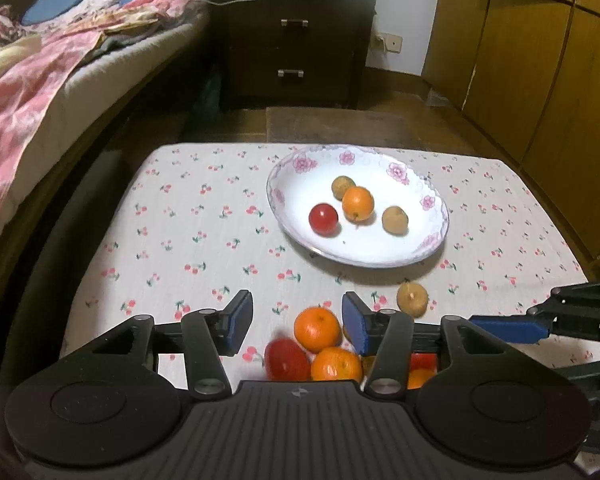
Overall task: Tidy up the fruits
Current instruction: 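Grasp a tangerine with the right tool while the left tool grasps a red tomato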
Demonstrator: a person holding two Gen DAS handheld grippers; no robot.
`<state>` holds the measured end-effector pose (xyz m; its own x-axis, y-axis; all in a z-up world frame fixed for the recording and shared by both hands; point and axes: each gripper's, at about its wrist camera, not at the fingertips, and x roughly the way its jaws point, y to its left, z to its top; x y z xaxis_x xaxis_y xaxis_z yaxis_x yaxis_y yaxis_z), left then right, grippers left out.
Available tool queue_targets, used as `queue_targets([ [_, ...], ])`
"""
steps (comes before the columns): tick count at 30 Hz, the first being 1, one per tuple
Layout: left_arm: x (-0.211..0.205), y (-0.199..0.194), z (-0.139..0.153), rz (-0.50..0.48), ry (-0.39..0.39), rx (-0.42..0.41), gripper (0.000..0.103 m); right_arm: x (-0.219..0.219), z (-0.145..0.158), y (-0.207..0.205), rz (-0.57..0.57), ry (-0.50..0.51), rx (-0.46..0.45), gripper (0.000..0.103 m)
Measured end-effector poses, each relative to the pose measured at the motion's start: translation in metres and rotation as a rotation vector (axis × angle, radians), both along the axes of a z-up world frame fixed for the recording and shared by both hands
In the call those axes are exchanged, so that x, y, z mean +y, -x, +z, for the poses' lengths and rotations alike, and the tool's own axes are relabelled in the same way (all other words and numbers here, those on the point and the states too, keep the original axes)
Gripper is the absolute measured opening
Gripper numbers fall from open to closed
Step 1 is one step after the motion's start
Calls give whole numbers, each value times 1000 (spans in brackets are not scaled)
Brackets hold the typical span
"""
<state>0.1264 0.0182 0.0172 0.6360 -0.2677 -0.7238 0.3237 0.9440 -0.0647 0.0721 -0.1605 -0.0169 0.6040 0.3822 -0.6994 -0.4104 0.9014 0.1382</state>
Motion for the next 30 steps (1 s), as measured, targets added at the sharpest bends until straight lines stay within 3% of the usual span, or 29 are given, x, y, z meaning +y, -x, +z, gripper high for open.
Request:
queue_targets([
  [13, 10, 12, -5, -24, 9, 33, 61, 16, -15, 6, 78, -6, 61, 49],
  [30, 7, 5, -23, -77, 0, 77, 67, 25, -28, -5, 93, -27, 85, 53],
])
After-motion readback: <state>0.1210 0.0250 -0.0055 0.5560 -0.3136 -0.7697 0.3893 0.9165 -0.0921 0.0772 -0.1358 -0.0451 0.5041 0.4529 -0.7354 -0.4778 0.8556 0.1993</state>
